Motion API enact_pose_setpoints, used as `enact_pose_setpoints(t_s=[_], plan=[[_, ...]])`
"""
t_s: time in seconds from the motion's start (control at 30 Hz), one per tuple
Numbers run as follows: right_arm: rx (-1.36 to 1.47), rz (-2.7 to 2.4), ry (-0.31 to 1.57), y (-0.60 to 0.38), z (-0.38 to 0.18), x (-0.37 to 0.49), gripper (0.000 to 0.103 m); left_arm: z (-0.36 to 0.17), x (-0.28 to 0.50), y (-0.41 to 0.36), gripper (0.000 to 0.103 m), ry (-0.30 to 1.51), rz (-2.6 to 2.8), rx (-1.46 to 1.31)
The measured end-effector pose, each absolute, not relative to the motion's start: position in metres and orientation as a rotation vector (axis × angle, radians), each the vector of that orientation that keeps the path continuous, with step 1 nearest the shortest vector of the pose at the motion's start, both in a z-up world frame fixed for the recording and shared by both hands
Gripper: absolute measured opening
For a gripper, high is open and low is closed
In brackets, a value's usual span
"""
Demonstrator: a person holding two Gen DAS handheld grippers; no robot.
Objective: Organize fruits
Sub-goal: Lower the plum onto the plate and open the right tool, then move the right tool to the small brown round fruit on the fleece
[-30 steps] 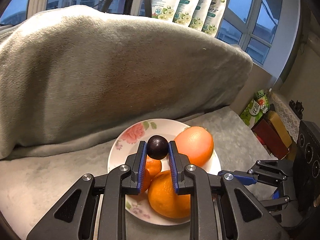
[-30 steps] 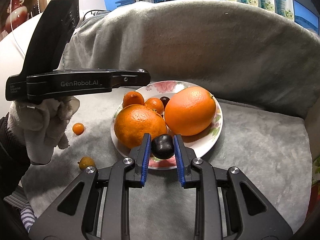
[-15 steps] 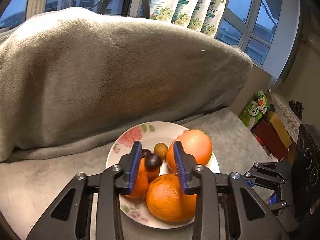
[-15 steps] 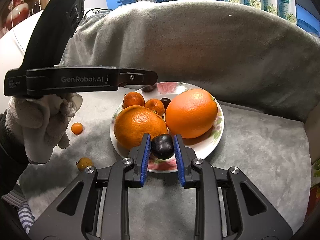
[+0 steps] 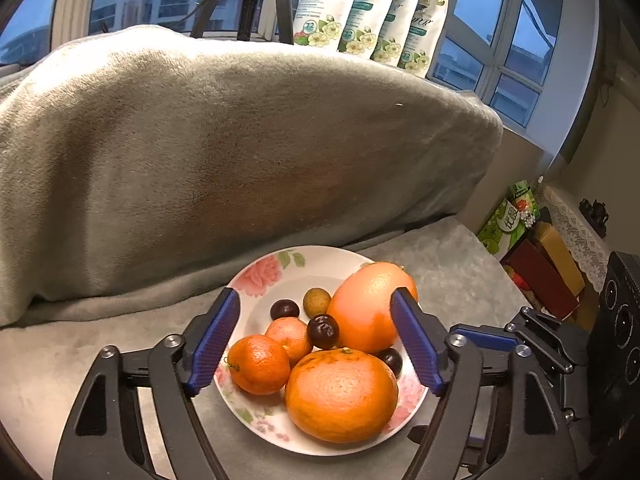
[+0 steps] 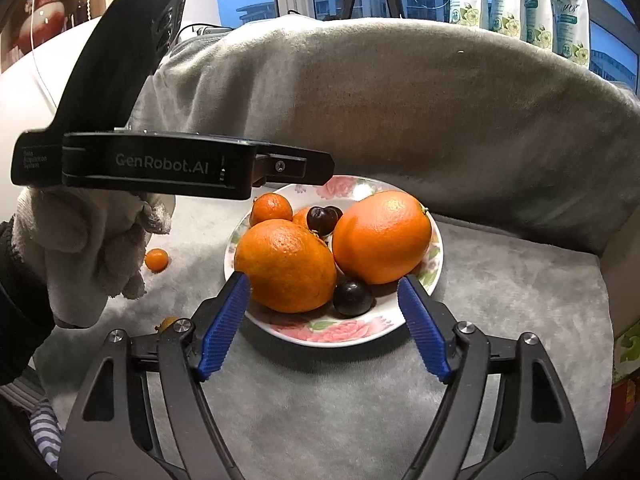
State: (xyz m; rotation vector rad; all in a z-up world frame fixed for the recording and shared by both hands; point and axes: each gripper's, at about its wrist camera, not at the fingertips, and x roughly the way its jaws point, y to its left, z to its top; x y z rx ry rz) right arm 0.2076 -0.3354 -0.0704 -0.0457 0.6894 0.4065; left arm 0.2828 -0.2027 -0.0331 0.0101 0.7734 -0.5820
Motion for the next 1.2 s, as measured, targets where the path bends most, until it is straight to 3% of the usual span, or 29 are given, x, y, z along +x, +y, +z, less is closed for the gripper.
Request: enact_pose_setpoints(t_s=[0.1,1.2], plan=[[-0.05,0.397,0.681,-0.335,-0.07,0.205,0.089,-0.03,0.28,-0.203,0.079,0.765,-0.579,0.013],[-0.051,0.341,0.642,-0.326,-0.043,0.167,0.089,0.002,0.234,-0.171,0.079,0.691,-0.565,0.021]])
